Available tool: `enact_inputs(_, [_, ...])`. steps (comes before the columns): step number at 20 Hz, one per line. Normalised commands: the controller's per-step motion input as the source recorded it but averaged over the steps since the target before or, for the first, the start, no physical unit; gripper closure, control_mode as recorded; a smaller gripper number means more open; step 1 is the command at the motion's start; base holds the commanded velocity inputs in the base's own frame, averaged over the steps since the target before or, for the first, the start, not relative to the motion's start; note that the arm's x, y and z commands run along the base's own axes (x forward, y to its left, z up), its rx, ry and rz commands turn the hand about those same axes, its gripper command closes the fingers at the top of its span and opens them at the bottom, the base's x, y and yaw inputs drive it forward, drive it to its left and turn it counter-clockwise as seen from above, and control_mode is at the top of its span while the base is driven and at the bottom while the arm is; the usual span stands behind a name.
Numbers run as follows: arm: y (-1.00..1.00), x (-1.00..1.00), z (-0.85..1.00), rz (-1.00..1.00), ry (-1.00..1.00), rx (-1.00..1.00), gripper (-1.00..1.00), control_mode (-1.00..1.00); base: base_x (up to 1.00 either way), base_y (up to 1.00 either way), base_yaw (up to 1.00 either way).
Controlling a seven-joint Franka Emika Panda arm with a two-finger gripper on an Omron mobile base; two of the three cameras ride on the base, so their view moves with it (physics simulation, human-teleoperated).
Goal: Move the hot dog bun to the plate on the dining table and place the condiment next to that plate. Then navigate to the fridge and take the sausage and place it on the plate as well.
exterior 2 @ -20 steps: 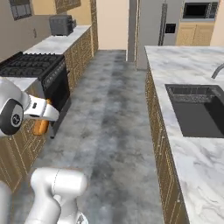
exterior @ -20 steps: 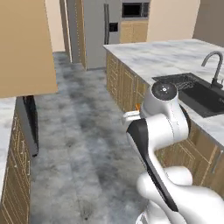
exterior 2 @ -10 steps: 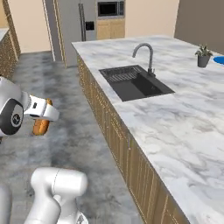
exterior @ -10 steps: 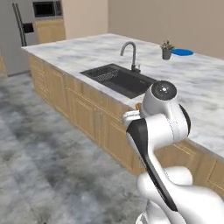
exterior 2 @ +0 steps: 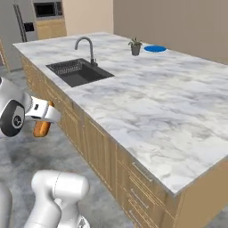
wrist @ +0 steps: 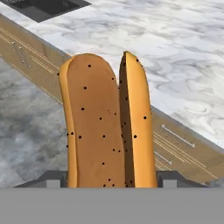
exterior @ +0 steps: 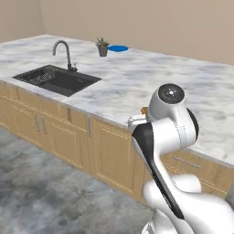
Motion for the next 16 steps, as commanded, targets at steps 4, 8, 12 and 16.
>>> enact_inputs(4, [0.00,0.00,0.00,0.00,0.00,0.00,1.00,1.00,-0.67,-0.91,-0.41])
enact_inputs(8, [0.00,0.00,0.00,0.00,0.00,0.00,1.00,1.00,-0.13,-1.00,-0.33])
enact_inputs(12, [0.00,0.00,0.00,0.00,0.00,0.00,1.00,1.00,0.08,-1.00,-0.21])
enact_inputs(16, [0.00,0.00,0.00,0.00,0.00,0.00,1.00,1.00,0.22,-1.00,-0.16])
